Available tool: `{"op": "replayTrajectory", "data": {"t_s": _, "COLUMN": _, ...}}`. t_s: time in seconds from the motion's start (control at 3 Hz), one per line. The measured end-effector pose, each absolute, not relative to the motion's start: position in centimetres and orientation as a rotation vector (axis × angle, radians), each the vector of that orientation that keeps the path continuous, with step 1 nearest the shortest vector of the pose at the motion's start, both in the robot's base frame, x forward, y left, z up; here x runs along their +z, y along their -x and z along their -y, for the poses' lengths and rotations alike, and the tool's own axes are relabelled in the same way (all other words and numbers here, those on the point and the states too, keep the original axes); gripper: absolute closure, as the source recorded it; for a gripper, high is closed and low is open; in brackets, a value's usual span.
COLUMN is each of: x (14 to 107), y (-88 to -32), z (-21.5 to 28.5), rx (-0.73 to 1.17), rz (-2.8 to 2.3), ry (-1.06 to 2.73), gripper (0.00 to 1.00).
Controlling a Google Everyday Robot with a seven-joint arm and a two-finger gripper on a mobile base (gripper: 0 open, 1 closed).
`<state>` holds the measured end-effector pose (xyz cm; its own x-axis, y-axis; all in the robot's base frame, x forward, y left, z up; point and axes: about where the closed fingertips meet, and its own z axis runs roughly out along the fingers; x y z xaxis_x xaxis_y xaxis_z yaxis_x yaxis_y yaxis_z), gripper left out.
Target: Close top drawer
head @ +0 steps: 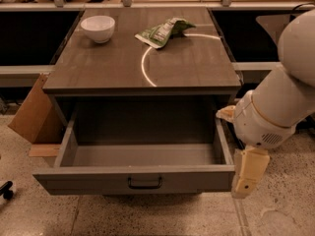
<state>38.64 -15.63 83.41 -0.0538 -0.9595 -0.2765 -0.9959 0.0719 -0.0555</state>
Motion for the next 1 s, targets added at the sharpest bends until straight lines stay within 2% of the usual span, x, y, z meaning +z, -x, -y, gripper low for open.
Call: {"op": "replayTrajectory", "data": {"t_s": 1.0, "x": 76.2, "y": -36.8, "z": 15.5, "rx": 0.296, "rz": -2.172, "ry": 1.979, "gripper": 0.71}}
